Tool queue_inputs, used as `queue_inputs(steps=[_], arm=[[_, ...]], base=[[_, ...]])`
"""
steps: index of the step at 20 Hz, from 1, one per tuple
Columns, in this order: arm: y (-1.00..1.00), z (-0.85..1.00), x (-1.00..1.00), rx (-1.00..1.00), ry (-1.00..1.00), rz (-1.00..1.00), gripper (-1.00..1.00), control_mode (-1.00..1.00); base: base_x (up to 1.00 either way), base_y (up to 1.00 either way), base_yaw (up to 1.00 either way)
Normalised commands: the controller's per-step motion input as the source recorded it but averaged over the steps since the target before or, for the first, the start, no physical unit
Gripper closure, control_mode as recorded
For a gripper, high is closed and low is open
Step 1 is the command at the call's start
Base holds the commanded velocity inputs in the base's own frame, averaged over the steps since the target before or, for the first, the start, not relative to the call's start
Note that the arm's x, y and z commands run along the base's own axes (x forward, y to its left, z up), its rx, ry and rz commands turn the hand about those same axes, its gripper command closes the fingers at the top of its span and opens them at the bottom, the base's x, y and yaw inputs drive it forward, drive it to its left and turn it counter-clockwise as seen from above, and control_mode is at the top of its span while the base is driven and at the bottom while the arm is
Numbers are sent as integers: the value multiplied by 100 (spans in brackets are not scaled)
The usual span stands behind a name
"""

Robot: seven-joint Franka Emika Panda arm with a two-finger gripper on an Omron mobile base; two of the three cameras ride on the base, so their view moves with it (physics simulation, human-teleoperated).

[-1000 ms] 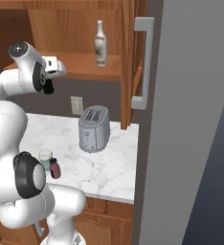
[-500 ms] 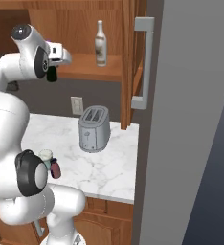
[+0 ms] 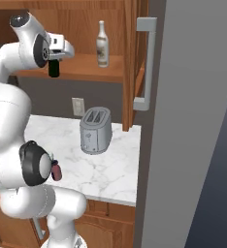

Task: Sort all alcoholic drinks to one cabinet, and non-alcoholic drinks to the other.

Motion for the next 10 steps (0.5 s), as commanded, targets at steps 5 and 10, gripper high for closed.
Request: queue_inputs(steps=[5,10], arm=[[-20,12,65,0,-16,-3,100,-100],[-28,1,21,0,-23,0,100,-100]], base=[[0,0,0],[0,0,0]])
